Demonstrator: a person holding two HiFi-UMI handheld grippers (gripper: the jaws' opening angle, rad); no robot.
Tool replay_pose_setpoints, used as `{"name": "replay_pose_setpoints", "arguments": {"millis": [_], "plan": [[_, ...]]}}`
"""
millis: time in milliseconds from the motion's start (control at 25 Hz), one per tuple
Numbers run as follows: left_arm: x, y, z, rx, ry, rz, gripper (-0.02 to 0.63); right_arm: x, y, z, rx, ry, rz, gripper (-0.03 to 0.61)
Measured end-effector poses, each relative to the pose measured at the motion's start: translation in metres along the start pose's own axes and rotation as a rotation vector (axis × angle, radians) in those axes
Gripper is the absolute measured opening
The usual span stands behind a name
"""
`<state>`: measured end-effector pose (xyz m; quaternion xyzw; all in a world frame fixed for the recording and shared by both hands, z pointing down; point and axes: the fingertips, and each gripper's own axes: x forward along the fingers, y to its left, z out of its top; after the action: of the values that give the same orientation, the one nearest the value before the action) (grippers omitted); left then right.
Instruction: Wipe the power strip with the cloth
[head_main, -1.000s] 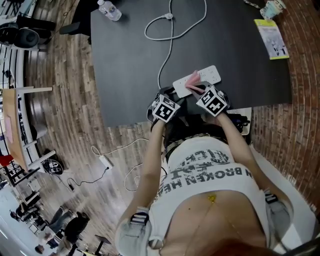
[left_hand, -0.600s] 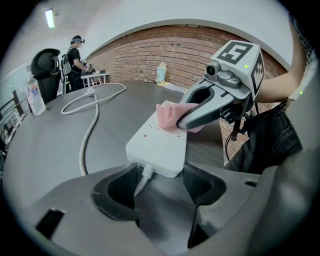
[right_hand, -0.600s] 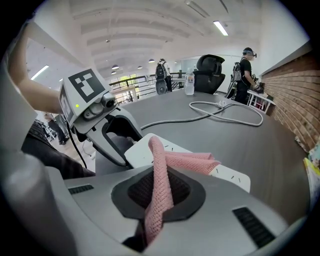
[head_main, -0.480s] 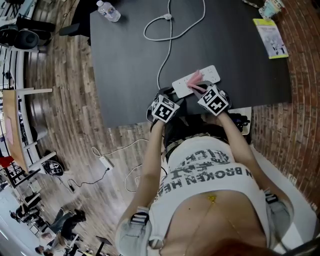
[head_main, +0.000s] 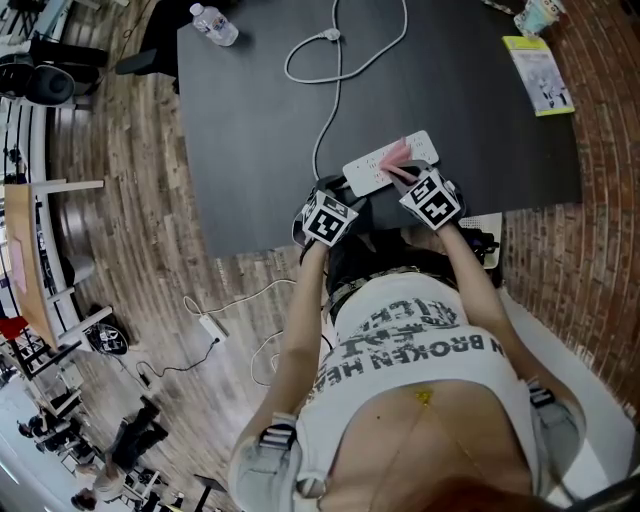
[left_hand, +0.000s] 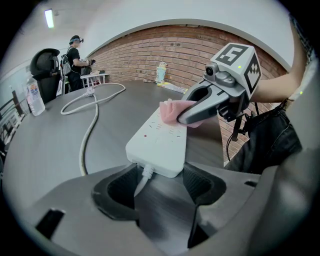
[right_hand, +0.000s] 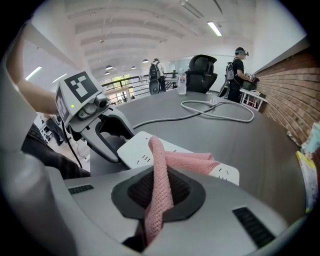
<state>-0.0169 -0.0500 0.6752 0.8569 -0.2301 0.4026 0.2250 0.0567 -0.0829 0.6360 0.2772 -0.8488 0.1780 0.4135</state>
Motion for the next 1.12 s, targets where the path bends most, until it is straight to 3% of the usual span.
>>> {"name": "replay_pose_setpoints", "arguments": {"millis": [1120], "plan": [[0.0, 0.002, 0.002, 0.006, -0.022, 0.008, 0.27, -0.02, -0.042, -0.023, 0.087, -0.02, -0.109, 0.015]]}}
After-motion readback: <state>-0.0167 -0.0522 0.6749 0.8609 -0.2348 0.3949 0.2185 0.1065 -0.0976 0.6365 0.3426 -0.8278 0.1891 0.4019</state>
